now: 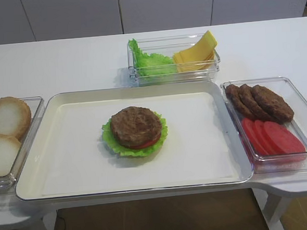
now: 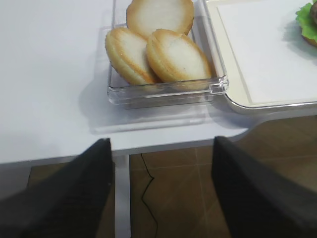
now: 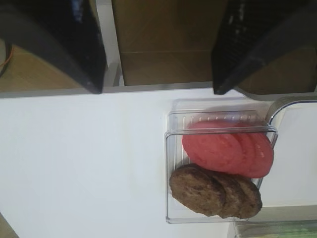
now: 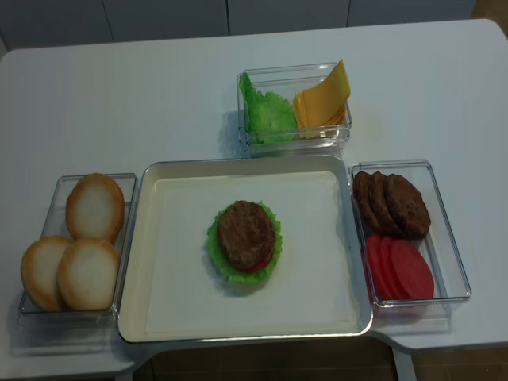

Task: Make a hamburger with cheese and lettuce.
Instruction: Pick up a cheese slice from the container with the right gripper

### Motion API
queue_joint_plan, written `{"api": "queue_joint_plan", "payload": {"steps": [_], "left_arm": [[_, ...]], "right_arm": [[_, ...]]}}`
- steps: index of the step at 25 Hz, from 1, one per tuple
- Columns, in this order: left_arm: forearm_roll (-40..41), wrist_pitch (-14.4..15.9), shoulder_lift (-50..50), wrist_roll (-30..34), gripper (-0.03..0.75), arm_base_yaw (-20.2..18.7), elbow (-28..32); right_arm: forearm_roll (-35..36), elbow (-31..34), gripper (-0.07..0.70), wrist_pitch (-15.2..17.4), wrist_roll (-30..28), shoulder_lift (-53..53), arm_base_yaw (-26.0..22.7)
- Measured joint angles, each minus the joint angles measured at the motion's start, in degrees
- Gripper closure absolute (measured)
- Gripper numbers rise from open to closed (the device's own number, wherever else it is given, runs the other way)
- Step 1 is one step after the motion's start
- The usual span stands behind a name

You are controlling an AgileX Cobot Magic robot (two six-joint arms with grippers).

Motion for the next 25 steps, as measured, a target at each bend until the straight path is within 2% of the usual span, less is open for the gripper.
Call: {"api": "queue_joint_plan", "payload": {"steps": [25], "left_arm": [[0.0, 0.0, 0.0, 0.0, 0.247, 0.0, 0.0]], "right_arm": [[-0.09, 0.0, 0.123, 0.0, -0.38, 0.0, 0.0]]}}
